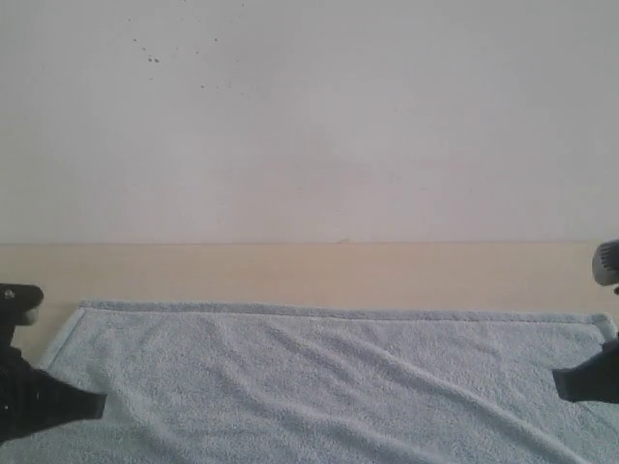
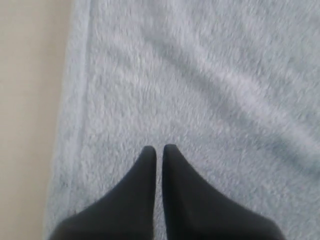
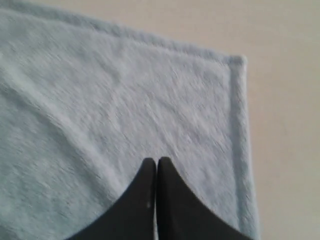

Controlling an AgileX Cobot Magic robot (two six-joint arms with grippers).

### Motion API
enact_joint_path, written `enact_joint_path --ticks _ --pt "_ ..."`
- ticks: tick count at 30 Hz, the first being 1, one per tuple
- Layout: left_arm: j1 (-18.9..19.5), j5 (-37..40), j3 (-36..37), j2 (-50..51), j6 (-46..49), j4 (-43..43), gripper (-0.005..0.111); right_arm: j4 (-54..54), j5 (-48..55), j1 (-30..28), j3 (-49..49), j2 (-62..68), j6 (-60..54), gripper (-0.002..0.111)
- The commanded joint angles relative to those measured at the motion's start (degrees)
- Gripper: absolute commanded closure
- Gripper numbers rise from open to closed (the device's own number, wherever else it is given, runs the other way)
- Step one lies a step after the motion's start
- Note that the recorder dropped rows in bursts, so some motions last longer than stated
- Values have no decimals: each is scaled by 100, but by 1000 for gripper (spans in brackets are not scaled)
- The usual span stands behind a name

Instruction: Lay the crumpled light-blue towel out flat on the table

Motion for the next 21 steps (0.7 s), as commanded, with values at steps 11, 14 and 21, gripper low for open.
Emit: enact_joint_path --ticks 11,14,21 --pt "-1 513 196 -3013 -29 -204 102 -47 -1310 2 -16 -1896 515 108" --pt "-1 720 461 -3628 -29 -204 102 -47 -1661 2 -16 -2384 515 108" --pt "-1 976 1129 -5016 -29 -204 102 3 -1978 2 -16 -3466 705 108"
